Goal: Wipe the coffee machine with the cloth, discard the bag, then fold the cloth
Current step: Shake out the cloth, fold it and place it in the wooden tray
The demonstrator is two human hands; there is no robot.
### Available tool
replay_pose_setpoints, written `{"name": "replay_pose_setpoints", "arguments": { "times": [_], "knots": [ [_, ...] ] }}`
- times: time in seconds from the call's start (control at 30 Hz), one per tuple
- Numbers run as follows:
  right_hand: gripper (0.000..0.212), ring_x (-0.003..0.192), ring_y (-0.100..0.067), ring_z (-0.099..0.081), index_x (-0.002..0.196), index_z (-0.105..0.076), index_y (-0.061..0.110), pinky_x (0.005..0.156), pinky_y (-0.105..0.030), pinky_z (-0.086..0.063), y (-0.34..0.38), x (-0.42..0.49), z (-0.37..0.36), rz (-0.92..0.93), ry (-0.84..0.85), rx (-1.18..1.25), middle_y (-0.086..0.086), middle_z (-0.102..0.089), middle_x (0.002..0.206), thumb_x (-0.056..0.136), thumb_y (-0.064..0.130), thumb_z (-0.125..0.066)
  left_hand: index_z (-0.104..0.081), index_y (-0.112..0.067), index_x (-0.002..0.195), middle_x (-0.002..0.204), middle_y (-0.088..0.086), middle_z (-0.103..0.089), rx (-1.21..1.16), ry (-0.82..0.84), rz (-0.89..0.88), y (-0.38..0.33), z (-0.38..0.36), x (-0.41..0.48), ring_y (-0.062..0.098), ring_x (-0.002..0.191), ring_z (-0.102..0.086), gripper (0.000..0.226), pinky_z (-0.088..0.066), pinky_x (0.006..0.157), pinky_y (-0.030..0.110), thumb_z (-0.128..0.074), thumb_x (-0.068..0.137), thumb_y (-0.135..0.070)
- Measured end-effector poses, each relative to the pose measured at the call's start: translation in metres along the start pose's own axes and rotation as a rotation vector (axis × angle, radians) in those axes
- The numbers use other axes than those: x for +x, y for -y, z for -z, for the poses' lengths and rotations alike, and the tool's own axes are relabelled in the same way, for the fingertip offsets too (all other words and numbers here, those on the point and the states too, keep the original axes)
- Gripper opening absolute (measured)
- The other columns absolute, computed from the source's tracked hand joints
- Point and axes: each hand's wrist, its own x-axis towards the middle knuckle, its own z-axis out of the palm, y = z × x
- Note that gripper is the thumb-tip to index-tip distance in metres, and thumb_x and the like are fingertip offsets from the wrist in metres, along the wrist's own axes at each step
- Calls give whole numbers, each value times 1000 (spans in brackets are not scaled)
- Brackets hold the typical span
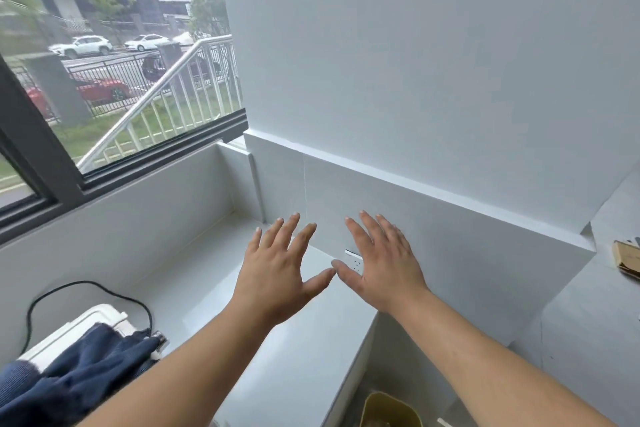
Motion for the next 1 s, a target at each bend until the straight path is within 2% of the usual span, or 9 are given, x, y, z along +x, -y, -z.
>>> {"name": "replay_pose_setpoints", "arguments": {
  "times": [0.1, 0.47, 0.7, 0.87, 1.0],
  "knots": [
    [85, 158, -32, -13, 162, -14, 34, 128, -52, -16, 23, 11, 7, 54, -10, 5, -2, -17, 173, 92, 83, -18, -32, -37, 159, 171, -2, -27, 18, -23, 30, 15, 18, -7, 25, 157, -24, 87, -16, 129, 51, -29, 89, -87],
    [88, 158, -33, -16, 164, -22, 29, 127, -53, -17, 132, 40, 17, 280, 3, 48, -6, -22, 172, 92, 80, -22, -38, -34, 158, 169, -1, -32, 97, -77, 210, 94, 77, -60, 25, 155, -29, 86, -19, 128, 51, -31, 89, -86],
    [86, 157, -31, -20, 162, -28, 28, 127, -50, -16, 202, 42, 9, 434, 28, 82, -5, -29, 169, 92, 79, -25, -36, -35, 158, 170, -2, -30, 144, -50, 319, 140, 108, -110, 22, 154, -30, 89, -18, 128, 45, -29, 87, -87],
    [83, 155, -29, -25, 159, -37, 28, 127, -48, -19, 251, 35, -2, 555, 65, 97, -4, -38, 165, 92, 77, -31, -39, -35, 156, 167, -5, -36, 166, 25, 379, 169, 126, -153, 18, 147, -41, 92, -29, 122, 39, -27, 83, -89],
    [83, 154, -27, -26, 157, -39, 29, 127, -44, -16, 282, 24, -10, 634, 128, 110, -2, -40, 163, 91, 78, -30, -53, -35, 145, 154, -11, -52, 158, 55, 407, 189, 132, -188, 16, 134, -54, 87, -41, 109, 35, -38, 80, -89]
  ]
}}
